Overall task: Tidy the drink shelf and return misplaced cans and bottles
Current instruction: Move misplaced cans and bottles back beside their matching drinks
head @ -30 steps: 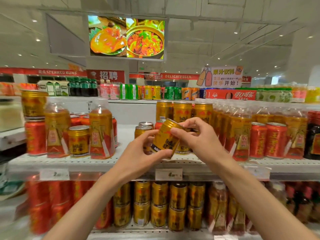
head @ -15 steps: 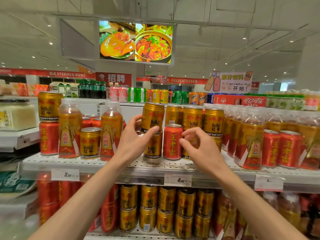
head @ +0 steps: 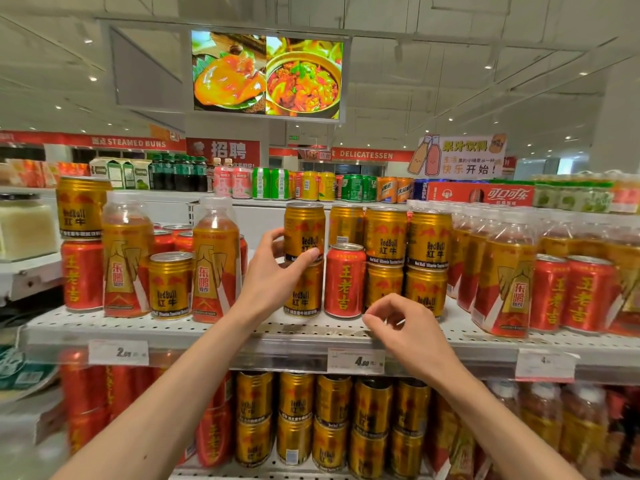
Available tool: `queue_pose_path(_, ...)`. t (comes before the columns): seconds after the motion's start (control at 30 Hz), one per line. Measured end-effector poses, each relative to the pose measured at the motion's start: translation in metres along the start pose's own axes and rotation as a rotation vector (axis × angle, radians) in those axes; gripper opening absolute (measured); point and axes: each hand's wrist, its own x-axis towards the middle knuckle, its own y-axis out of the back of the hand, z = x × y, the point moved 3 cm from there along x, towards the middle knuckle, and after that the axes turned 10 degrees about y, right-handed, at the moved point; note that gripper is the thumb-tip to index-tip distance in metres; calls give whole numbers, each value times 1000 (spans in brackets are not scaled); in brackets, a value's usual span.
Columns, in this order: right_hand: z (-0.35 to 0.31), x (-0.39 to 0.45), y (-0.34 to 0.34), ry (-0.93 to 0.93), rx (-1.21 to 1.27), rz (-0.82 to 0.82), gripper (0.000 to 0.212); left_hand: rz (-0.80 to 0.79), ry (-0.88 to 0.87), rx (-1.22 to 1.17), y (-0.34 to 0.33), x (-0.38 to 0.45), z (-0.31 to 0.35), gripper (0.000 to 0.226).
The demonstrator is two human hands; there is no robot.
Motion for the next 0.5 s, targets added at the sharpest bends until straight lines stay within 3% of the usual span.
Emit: queue_pose_path(0.5, 2, -2, 1, 14, 27, 17, 4, -24, -56, 69, -5, -3, -8, 64)
